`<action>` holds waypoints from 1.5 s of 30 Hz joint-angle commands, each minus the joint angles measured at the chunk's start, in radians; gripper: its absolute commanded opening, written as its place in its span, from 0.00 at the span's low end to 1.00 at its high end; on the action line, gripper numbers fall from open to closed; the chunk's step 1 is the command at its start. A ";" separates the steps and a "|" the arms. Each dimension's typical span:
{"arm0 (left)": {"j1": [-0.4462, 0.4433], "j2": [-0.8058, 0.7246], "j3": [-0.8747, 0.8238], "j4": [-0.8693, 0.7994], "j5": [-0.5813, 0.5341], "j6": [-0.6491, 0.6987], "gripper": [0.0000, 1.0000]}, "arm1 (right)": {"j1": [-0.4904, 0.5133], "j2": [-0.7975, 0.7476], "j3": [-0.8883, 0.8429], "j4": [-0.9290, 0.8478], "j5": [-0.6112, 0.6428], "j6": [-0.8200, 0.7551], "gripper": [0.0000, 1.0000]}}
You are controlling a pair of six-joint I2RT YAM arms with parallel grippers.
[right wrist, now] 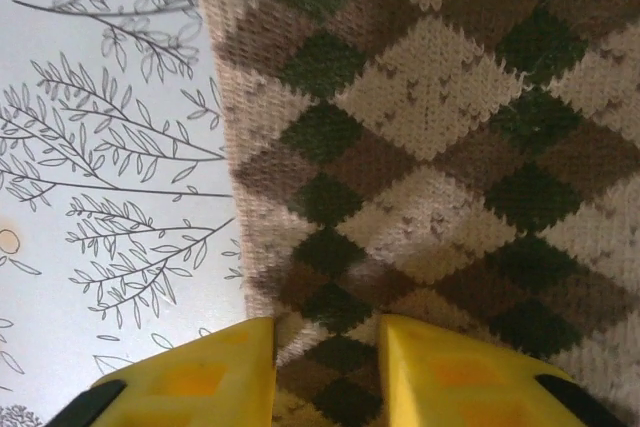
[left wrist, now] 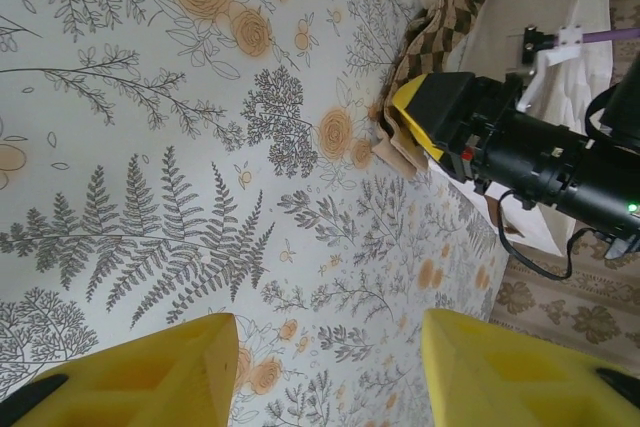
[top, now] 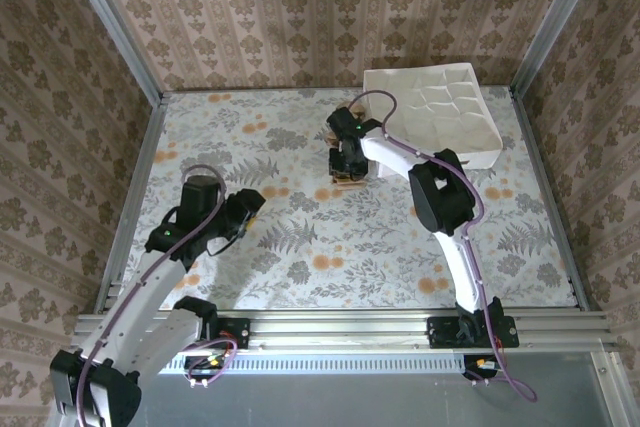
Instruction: Roll the socks
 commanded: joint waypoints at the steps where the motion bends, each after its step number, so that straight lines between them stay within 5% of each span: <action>1: 0.012 -0.022 -0.013 -0.041 0.003 -0.010 0.51 | 0.039 0.011 -0.035 0.014 -0.091 0.044 0.26; 17: 0.017 0.020 -0.054 0.023 0.028 -0.032 0.51 | 0.268 -0.199 -0.401 0.191 -0.092 0.351 0.27; 24: 0.009 -0.004 -0.106 0.043 0.035 -0.076 0.51 | 0.311 -0.305 -0.378 0.212 -0.129 0.311 0.32; 31: -0.085 0.033 -0.180 0.160 0.009 -0.177 0.50 | 0.290 -0.580 -0.555 0.276 0.062 -0.095 0.36; 38: -0.189 0.185 -0.222 0.372 -0.028 -0.268 0.49 | 0.303 -0.887 -1.012 0.642 -0.041 -0.669 0.43; 45: -0.206 0.374 -0.203 0.537 -0.012 -0.305 0.46 | 0.364 -0.901 -1.142 0.685 0.029 -1.109 0.49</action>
